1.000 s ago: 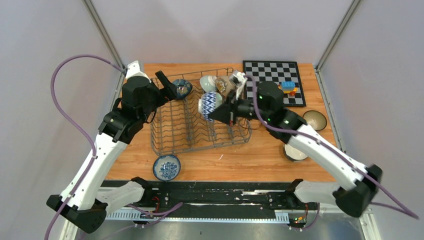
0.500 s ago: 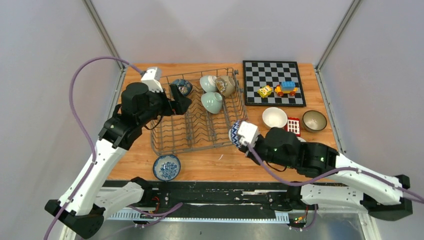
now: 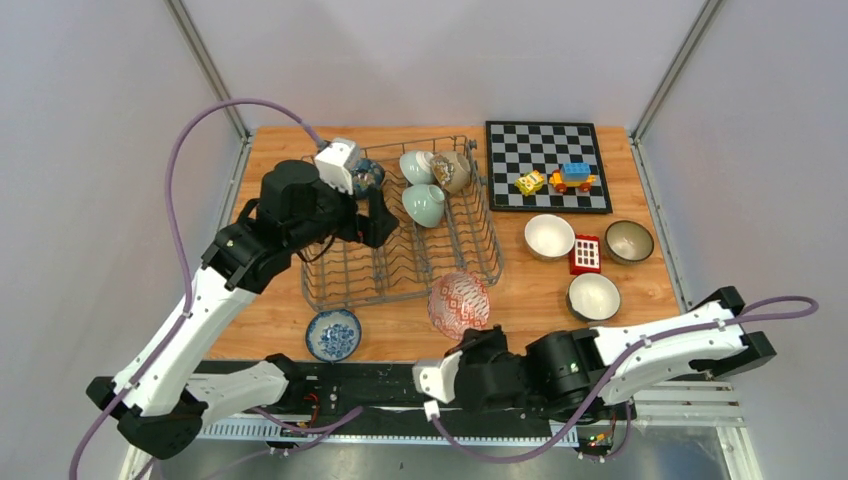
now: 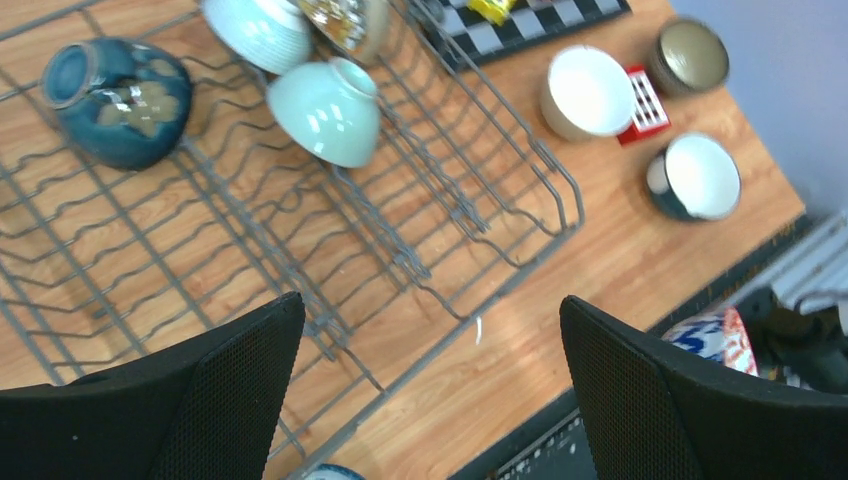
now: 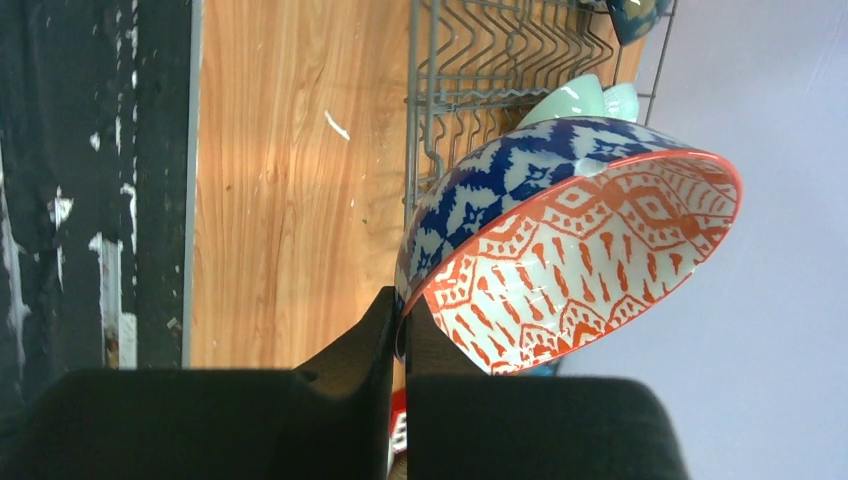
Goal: Unload the bowls from the dish rack
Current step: Pick up the bowl from the dish rack.
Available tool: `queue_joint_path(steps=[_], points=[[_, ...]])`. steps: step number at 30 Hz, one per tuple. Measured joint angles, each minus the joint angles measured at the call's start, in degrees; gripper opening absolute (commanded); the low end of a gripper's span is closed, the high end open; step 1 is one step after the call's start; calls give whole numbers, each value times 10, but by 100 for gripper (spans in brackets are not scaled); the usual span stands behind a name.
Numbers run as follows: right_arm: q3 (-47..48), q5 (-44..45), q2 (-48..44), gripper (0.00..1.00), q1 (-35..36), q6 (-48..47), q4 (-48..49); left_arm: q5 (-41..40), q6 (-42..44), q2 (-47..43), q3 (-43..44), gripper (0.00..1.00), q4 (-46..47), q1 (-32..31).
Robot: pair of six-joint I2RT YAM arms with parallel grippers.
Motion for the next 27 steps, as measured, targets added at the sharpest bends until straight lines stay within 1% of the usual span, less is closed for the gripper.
queue_joint_path(steps=[1,3,4,6,9,11,16,18,21,27], points=[[4,7,12,0,13,-2,-12,-4,6,6,7,100,-9,-15],[9,18,32,0,40,-6,-39,-27,21,20,23,100,-28,-64],[10,21,40,0,54,-8,-52,-42,28,30,34,100,-42,-102],[10,23,49,0,76,-14,-78,-62,37,45,54,100,-63,-154],[10,23,59,0,97,-18,-105,-88,42,61,89,99,-88,-207],[10,24,69,0,108,-21,-121,-108,43,66,109,97,-100,-239],[13,25,99,0,130,-29,-144,-174,42,97,134,90,-140,-347],[16,24,105,0,133,-32,-150,-186,37,111,123,87,-154,-365],[21,24,106,0,133,-34,-154,-191,31,122,102,82,-175,-374],[23,24,106,0,133,-40,-155,-187,23,144,99,71,-204,-412]])
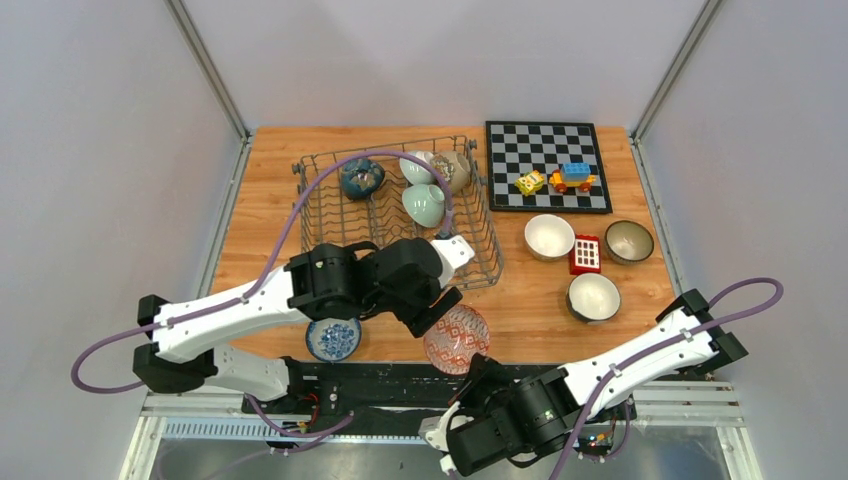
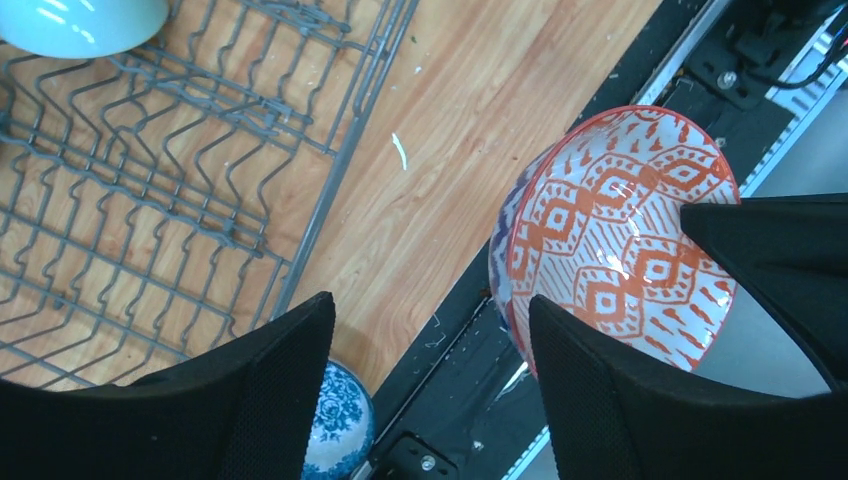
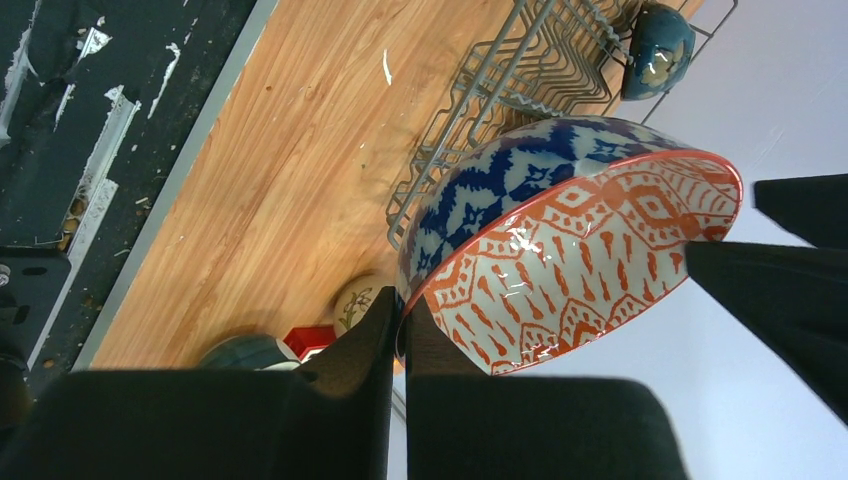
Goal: Unload the bowls from the dish rack
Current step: Pick up the bowl from the dish rack.
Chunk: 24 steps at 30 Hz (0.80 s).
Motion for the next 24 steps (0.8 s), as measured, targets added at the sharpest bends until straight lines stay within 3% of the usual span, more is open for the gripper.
queue_joint_path(steps=[19,24], points=[[0,-13,12,0,-1,-16,4,12,-8,74,-16,41,-11,-18],[0,-15,18,0,-3,-21,10,20,-17,74,-20,20,-9,-21]])
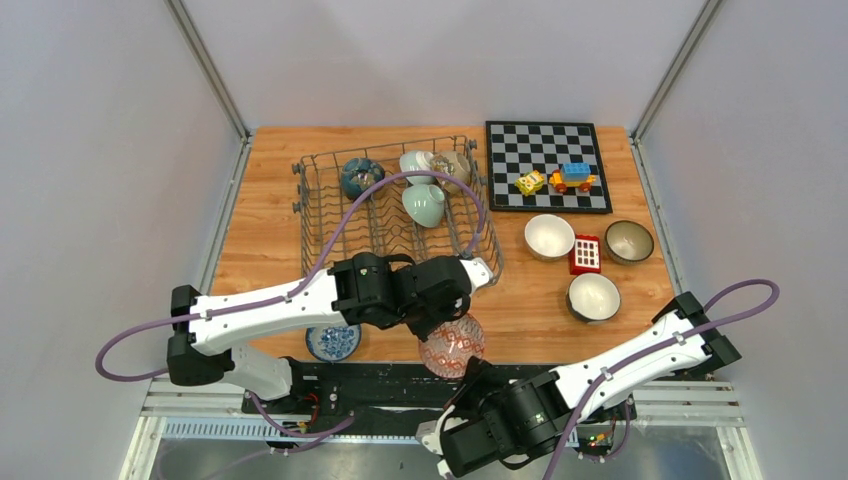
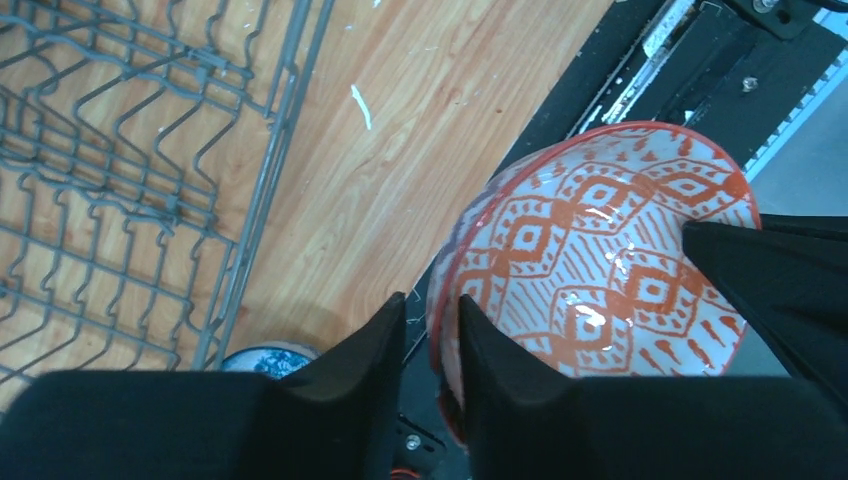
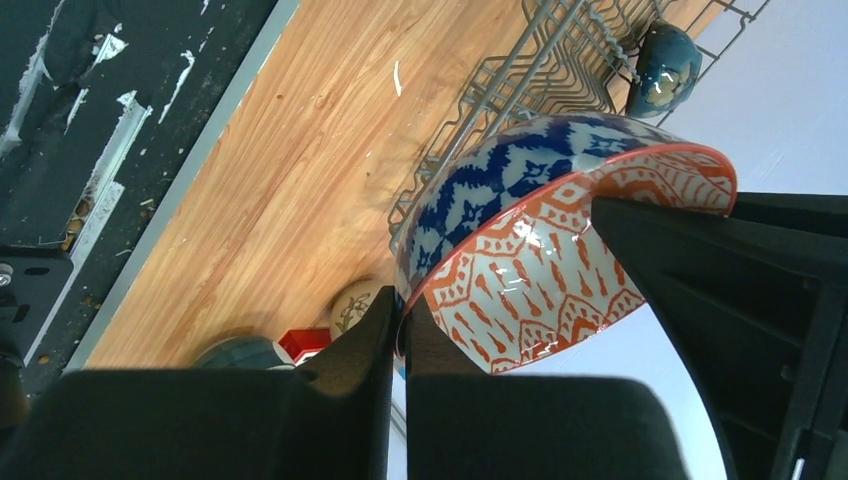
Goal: Unload the bowls from the dish rack
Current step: Pick up the bowl from the dish rack.
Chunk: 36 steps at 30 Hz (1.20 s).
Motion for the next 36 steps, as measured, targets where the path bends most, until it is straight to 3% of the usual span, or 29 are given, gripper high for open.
queue_joint_path(steps=[3,5,11,13,15,19,23,27,36], points=[[0,-3,2,0,-1,-2,6,9,-7,0,-9,0,4,-2],[0,-8,3,5,-1,-2,19,7,-15,0,-13,0,13,-2],[5,-11,4,56,-1,0,20,0,-19,-3,-23,0,16,-2],[13,-8,3,81,-1,2,23,-8,-20,-7,-32,0,15,-1],[19,-5,-1,93,-1,9,33,-15,-20,-13,-39,0,16,5],[24,-5,-16,94,-4,32,59,-16,-24,-47,-61,0,35,68],[20,-7,-34,94,-24,72,95,-15,-36,-113,-94,0,67,212],[-14,-23,-94,94,-97,136,153,-25,-53,-195,-123,0,88,324],[-136,-76,-277,91,-318,313,355,-65,-161,-373,-214,0,59,352]])
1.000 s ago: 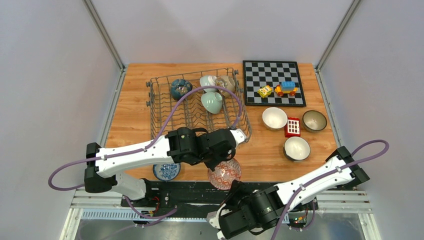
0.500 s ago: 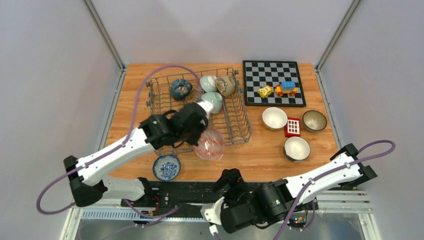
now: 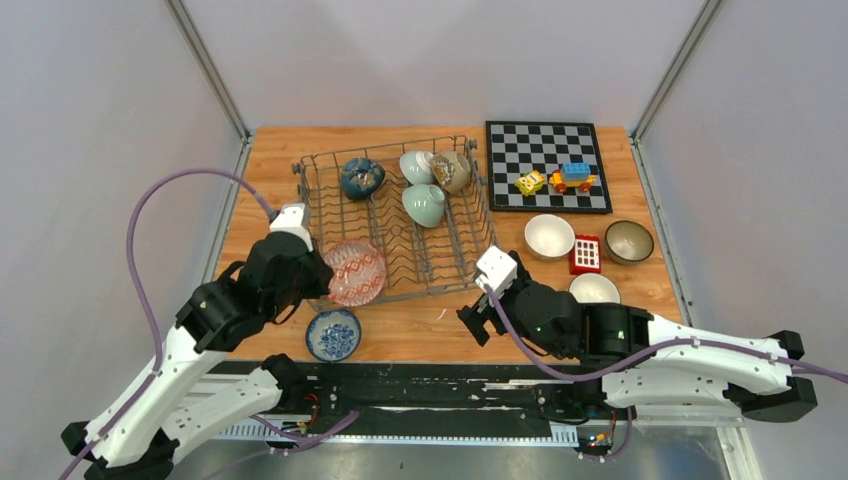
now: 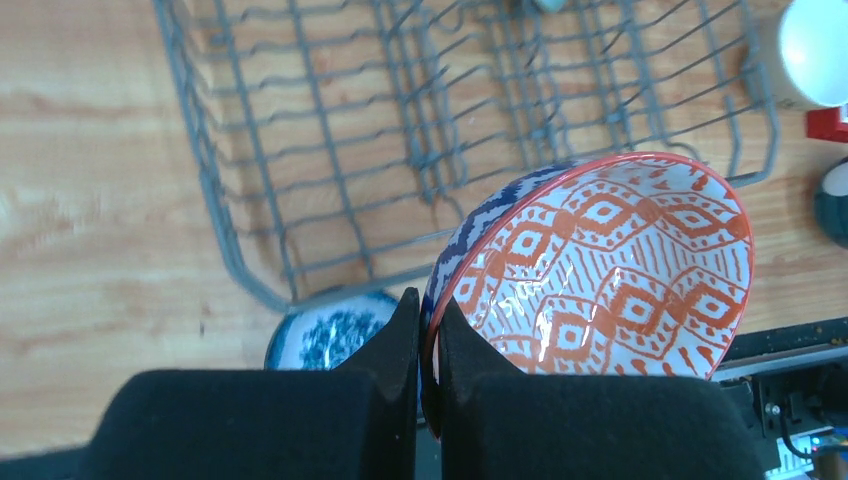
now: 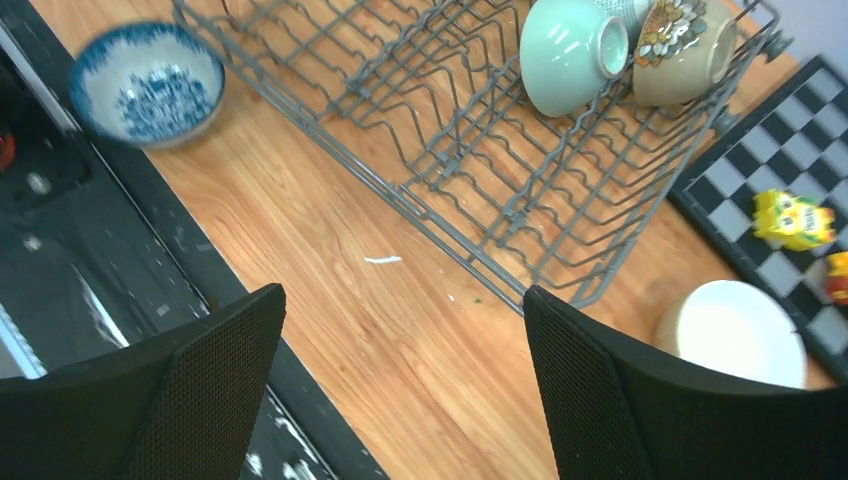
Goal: Unload the bowls from the dish rack
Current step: Pick up the bowl from the dish rack, then pick up the bowl from the center of the board.
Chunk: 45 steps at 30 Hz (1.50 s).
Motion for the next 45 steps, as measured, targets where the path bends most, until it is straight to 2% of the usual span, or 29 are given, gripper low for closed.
queue_joint_path(steps=[4,8,17,21,26,30,35,40,45], points=[[-32,-33,-9,91,-42,58,65,-13,-65,-68,-74,0,-41,0],[-53,-61,10,91,-47,90,103,-13,-116,-121,-125,0,-87,0],[-105,-119,14,89,-54,128,149,-3,-183,-165,-164,0,-141,0],[-106,-181,64,82,-75,169,184,-1,-202,-185,-177,0,-156,0],[-86,-274,153,76,-110,239,214,-42,-203,-214,-136,0,-164,0],[-26,-325,240,73,-112,295,218,-97,-181,-205,-49,0,-151,0],[46,-369,344,72,-113,366,222,-145,-144,-203,3,0,-107,0],[66,-380,401,71,-110,426,221,-167,-116,-196,18,0,-82,0],[66,-350,418,68,-95,496,226,-176,-106,-198,7,0,-75,0]])
